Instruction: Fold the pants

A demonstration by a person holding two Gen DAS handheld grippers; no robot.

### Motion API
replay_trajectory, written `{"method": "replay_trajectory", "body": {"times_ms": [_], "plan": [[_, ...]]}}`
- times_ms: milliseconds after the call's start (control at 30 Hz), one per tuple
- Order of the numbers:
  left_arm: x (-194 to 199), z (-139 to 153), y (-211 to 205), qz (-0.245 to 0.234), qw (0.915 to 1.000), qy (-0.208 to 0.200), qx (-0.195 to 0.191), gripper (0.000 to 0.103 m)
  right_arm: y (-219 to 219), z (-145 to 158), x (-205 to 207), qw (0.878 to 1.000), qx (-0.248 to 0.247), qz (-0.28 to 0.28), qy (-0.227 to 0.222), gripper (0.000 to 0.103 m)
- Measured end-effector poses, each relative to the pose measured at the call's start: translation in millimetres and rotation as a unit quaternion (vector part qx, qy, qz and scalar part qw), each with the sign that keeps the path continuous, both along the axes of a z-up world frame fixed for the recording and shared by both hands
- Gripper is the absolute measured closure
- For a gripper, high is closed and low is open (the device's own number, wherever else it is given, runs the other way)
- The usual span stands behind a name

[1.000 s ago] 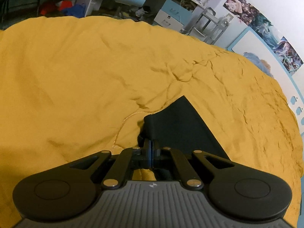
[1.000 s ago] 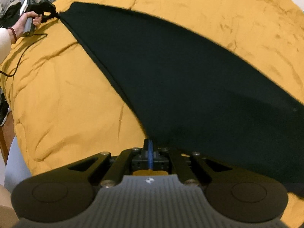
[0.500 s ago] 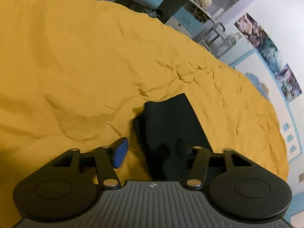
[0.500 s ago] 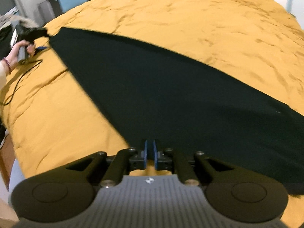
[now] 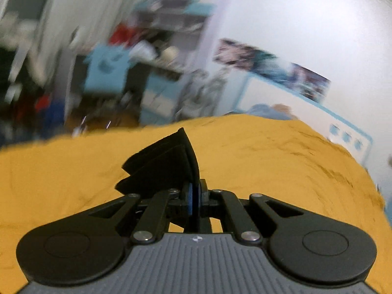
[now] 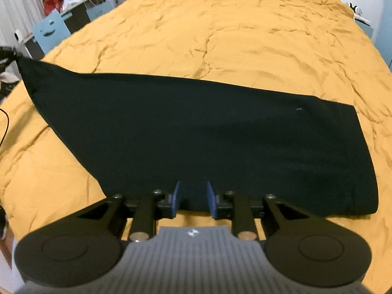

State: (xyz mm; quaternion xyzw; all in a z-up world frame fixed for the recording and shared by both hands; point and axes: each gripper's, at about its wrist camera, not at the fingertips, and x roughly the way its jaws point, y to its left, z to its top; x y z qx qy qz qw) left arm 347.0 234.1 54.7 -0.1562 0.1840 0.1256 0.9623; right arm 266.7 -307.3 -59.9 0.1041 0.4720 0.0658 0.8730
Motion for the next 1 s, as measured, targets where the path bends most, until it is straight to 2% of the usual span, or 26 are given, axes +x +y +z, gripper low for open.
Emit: {"method": "replay_trajectory", "body": {"times_ms": [133,267,333,433,533,600,700,733,800,833,867,1000], "plan": [[-5.4,28.5,-89.5,-0.046,0.9943,-0.011,0.096,0.100,-18.5,0.8,-6.7,1.000,0.021,-0.003,-0.012,0.083],[-17.3,32.6,-181.0,-0.100,0.9780,-0.017,0.182,0.100,-30.7,2.9,-11.0,0.999,0.039,-0.015,-0.023,0.083],[-19.8,23.4,-227.3,-0.127,0.9639,-0.023,0.233,0.100,-37.5,2.8,-17.5,0.998,0.049,-0.024,-0.030,0.082],[-26.8,-3.2,-292.8,-0.179,0.9374,-0.026,0.298,0.100,-47.7,1.9,-33.3,0.997,0.063,-0.032,-0.035,0.082],[-42.1,-49.8,-354.3,-0.250,0.9005,-0.005,0.355,0.100,-55.4,1.1,-38.8,0.996,0.072,-0.038,-0.034,0.082],[-57.9,-90.8,-387.3,-0.302,0.8693,0.024,0.391,0.100,-56.7,-0.6,-39.3,0.996,0.077,-0.041,-0.031,0.082],[-78.1,-148.8,-414.5,-0.364,0.8312,0.089,0.411,0.099,-58.4,-5.0,-44.1,0.995,0.084,-0.040,-0.028,0.082],[-82.8,-162.3,-415.7,-0.377,0.8221,0.107,0.413,0.099,-58.3,-6.0,-45.7,0.995,0.087,-0.038,-0.027,0.082],[-89.0,-182.6,-416.2,-0.391,0.8093,0.139,0.416,0.099,-57.5,-8.2,-48.0,0.995,0.091,-0.034,-0.026,0.081],[-89.5,-187.1,-413.9,-0.396,0.8076,0.151,0.410,0.098,-56.7,-8.5,-49.2,0.995,0.094,-0.033,-0.025,0.081],[-89.6,-187.4,-411.4,-0.400,0.8103,0.159,0.398,0.098,-56.0,-11.3,-49.5,0.995,0.097,-0.031,-0.023,0.081],[-82.9,-175.9,-403.3,-0.418,0.8303,0.179,0.322,0.094,-54.4,-17.6,-48.8,0.993,0.112,-0.032,-0.022,0.081]]}}
